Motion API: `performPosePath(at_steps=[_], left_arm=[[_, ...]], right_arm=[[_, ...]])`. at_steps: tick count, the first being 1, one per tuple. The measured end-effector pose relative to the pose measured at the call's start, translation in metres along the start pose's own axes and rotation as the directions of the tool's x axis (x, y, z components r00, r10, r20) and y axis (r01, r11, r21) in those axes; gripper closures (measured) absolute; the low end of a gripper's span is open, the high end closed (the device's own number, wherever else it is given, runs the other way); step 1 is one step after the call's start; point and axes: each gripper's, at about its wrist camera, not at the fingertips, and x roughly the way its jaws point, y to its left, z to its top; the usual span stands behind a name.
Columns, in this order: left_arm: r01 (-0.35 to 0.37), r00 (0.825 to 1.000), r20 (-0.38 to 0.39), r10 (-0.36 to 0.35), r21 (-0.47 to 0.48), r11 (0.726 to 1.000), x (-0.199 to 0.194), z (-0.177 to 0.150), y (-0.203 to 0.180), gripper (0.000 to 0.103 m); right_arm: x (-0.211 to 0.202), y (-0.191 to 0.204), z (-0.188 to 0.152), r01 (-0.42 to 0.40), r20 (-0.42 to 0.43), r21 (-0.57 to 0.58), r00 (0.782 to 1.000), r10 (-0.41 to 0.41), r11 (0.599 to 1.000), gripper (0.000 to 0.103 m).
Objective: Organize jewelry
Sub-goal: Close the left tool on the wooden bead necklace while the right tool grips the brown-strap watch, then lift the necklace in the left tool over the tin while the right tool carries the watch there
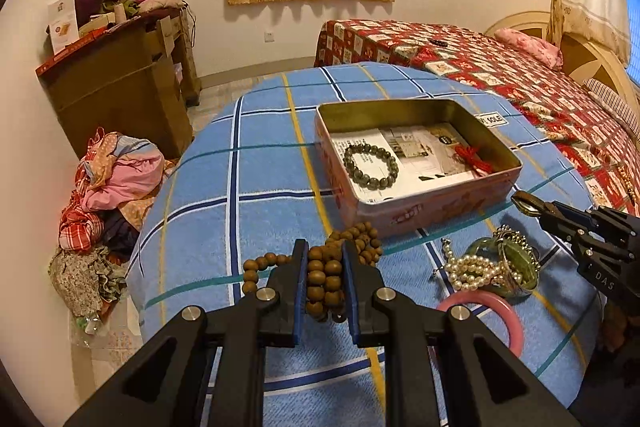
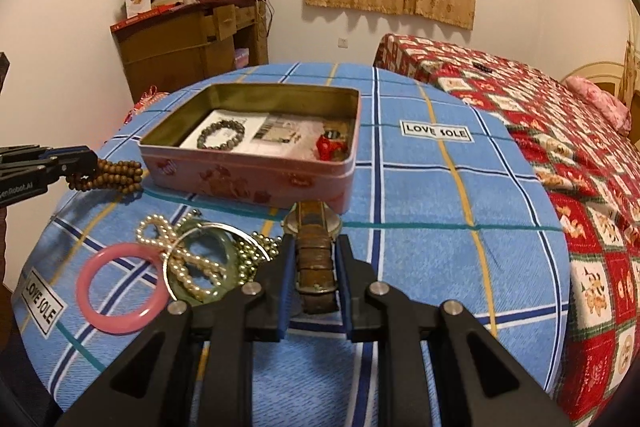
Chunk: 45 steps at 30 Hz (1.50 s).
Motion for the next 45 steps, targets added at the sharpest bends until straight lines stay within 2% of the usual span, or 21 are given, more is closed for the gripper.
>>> performPosePath(at_steps=[20, 27, 34, 45], left_arm=[[0.022, 0.994, 0.110, -0.021, -0.006, 1.000, -0.038, 0.030, -0.007, 0.087], [0.012, 0.992, 0.128, -0.016, 0.029, 0.999, -0.032, 0.051, -0.025, 0.087], [-0.020, 0.991, 0.132, 0.015, 0.033, 0.999, -0.019, 0.069, -0.024, 0.087], [-0.033, 0.991, 0.130, 0.028, 0.033, 0.999, 0.008, 0.088, -0.031, 0.087]], right_arm=[[-0.021, 0.004, 0.015, -0.031, 0.083, -0.012, 0.996, 0.032, 0.999, 0.082], [-0.025, -0.003, 0.031, -0.033, 0.115, -0.001, 0.993, 0.033, 0.999, 0.082], [-0.023, -0.005, 0.052, -0.025, 0.151, -0.012, 0.988, 0.027, 1.000, 0.082], [0.002, -0.003, 0.077, 0.001, 0.154, -0.036, 0.988, 0.004, 0.999, 0.082]])
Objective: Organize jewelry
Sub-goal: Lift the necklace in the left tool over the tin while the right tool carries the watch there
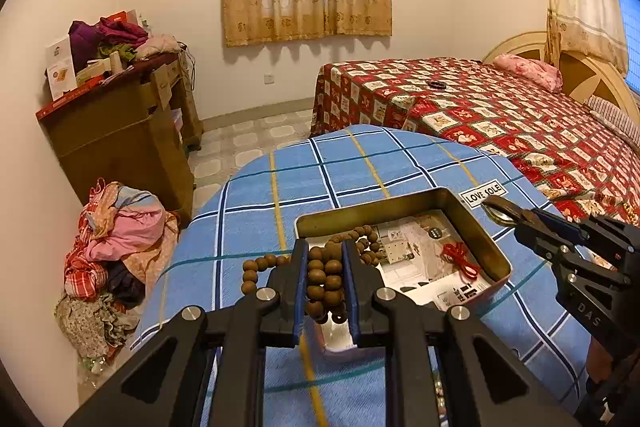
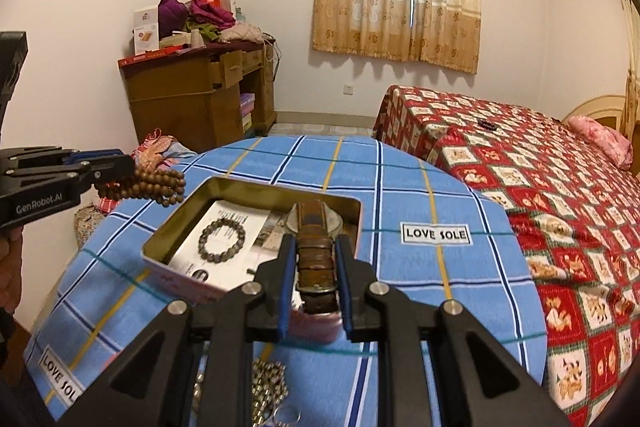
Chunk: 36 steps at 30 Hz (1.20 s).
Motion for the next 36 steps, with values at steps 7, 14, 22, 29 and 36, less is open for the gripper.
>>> performPosePath(at_steps=[7, 14, 22, 29, 36], left_arm=[[0.005, 1.000, -0.006, -0.005, 0.009, 1.000, 0.018, 0.010, -0.007, 0.087], [-0.004, 1.000, -0.030, 0.005, 0.025, 1.000, 0.037, 0.012, -0.012, 0.087], [-0.021, 0.997, -0.068, 0.024, 0.039, 0.999, 0.057, 0.010, -0.013, 0.087], [-0.027, 0.995, -0.091, 0.031, 0.051, 0.998, 0.070, 0.007, -0.014, 0.087], [-0.031, 0.993, -0.113, 0.037, 0.051, 0.998, 0.078, 0.000, -0.013, 0.087]], right_arm=[[0.018, -0.004, 0.006, 0.022, -0.008, -0.020, 1.000, -0.022, 1.000, 0.082], [0.037, 0.001, 0.007, 0.041, -0.038, -0.052, 0.998, -0.043, 0.998, 0.082], [0.056, 0.004, 0.008, 0.054, -0.073, -0.077, 0.996, -0.060, 0.996, 0.082], [0.069, 0.006, 0.006, 0.059, -0.098, -0.089, 0.993, -0.068, 0.994, 0.082], [0.076, 0.007, 0.001, 0.058, -0.119, -0.092, 0.991, -0.069, 0.994, 0.082]])
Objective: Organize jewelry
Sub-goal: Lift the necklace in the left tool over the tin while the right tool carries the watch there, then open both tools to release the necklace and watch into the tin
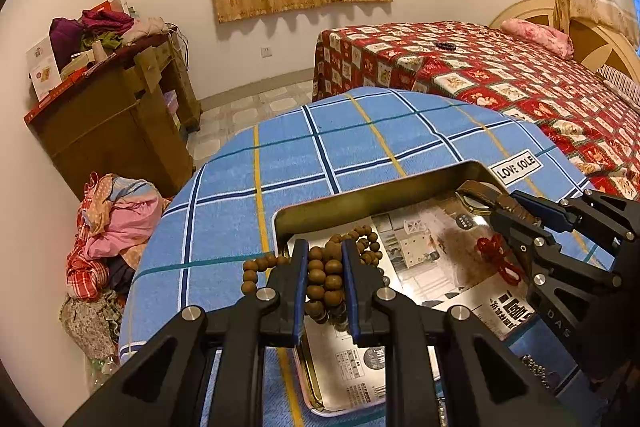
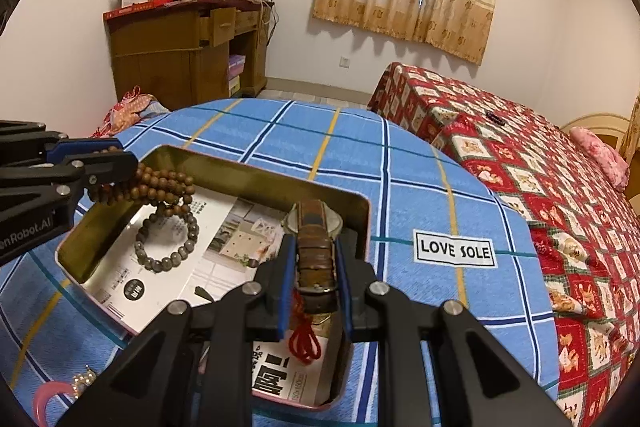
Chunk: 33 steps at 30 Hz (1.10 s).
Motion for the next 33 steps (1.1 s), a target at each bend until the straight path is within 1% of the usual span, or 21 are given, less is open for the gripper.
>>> performPosePath(at_steps=[7, 12, 13, 14, 15, 16, 17, 18, 19, 22, 24, 25, 30, 33], left_arm=[[0.005, 1.000, -0.007, -0.005, 0.006, 1.000, 0.003, -0.003, 0.000, 0.086], [0.027, 1.000, -0.013, -0.027, 0.013, 1.000, 0.005, -0.005, -0.003, 0.086], [0.031, 0.999, -0.014, -0.031, 0.016, 0.999, 0.006, -0.005, -0.004, 0.084], [0.024, 1.000, -0.015, -0.024, 0.017, 1.000, 0.006, -0.005, -0.005, 0.074], [0.012, 1.000, -0.012, -0.012, 0.018, 1.000, 0.005, -0.006, -0.005, 0.067], [0.003, 1.000, 0.002, -0.003, 0.015, 1.000, 0.002, -0.006, -0.004, 0.050], [-0.005, 1.000, 0.019, 0.005, 0.010, 1.000, -0.001, -0.006, -0.004, 0.037], [-0.012, 0.999, 0.034, 0.012, 0.003, 1.000, -0.004, -0.006, -0.002, 0.033], [-0.013, 0.999, 0.041, 0.014, -0.002, 1.000, -0.006, -0.006, -0.001, 0.031], [-0.006, 0.999, 0.037, 0.006, -0.006, 1.000, -0.011, -0.007, 0.001, 0.031], [-0.005, 0.999, 0.040, 0.005, -0.007, 1.000, -0.015, -0.009, 0.001, 0.031], [-0.008, 0.999, 0.038, 0.008, -0.008, 1.000, -0.016, -0.010, 0.001, 0.031], [-0.033, 0.999, 0.040, 0.033, -0.014, 0.999, -0.030, -0.022, 0.004, 0.031], [-0.049, 0.997, 0.061, 0.050, -0.018, 0.999, -0.048, -0.035, 0.008, 0.031]], right_arm=[[0.001, 0.000, -0.002, -0.001, -0.007, 0.007, 1.000, 0.001, 1.000, 0.082], [0.000, 0.000, -0.003, 0.005, 0.005, 0.008, 1.000, -0.005, 1.000, 0.081], [-0.001, -0.001, -0.004, -0.006, 0.008, 0.016, 1.000, 0.006, 1.000, 0.081], [-0.002, -0.001, -0.004, -0.017, 0.006, 0.022, 1.000, 0.017, 1.000, 0.080], [-0.002, -0.001, -0.005, -0.020, 0.005, 0.023, 1.000, 0.020, 1.000, 0.073], [-0.003, -0.001, -0.005, -0.018, 0.009, 0.021, 1.000, 0.018, 1.000, 0.069], [-0.005, -0.001, -0.006, -0.018, 0.015, 0.019, 1.000, 0.018, 1.000, 0.062], [-0.006, -0.002, -0.007, -0.021, 0.019, 0.020, 1.000, 0.020, 1.000, 0.059], [-0.008, -0.002, -0.008, -0.022, 0.020, 0.023, 1.000, 0.021, 1.000, 0.059], [-0.011, -0.003, -0.010, -0.023, 0.021, 0.036, 1.000, 0.022, 0.999, 0.056], [-0.015, -0.005, -0.011, -0.019, 0.028, 0.049, 0.999, 0.018, 0.999, 0.051], [-0.017, -0.006, -0.011, -0.017, 0.031, 0.056, 0.999, 0.016, 0.998, 0.050], [-0.031, -0.007, -0.016, -0.015, 0.042, 0.072, 0.999, 0.012, 0.997, 0.047], [-0.042, -0.007, -0.021, -0.009, 0.043, 0.071, 0.999, 0.006, 0.997, 0.046]])
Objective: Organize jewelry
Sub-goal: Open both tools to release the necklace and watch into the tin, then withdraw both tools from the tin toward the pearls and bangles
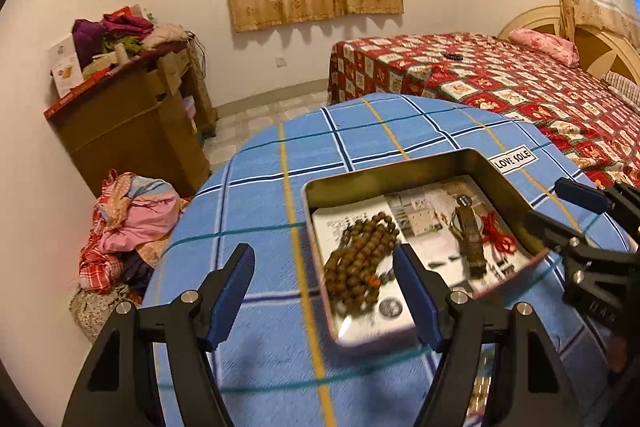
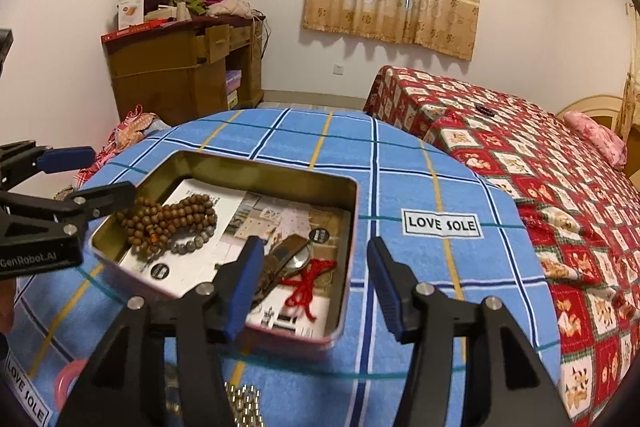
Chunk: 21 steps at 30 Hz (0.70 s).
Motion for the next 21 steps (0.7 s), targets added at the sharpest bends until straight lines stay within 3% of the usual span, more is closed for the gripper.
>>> performPosePath(at_steps=[7, 21], left_arm=[[0.006, 1.000, -0.001, -0.006, 0.016, 1.000, -0.031, -0.035, 0.003, 0.031], [0.101, 0.992, -0.079, -0.098, 0.024, 0.995, -0.018, -0.067, -0.031, 0.031]], right_arm=[[-0.032, -0.006, -0.029, 0.000, -0.012, 0.011, 1.000, 0.001, 1.000, 0.044], [-0.032, -0.002, -0.065, -0.040, -0.086, 0.039, 0.995, 0.043, 0.998, 0.044]])
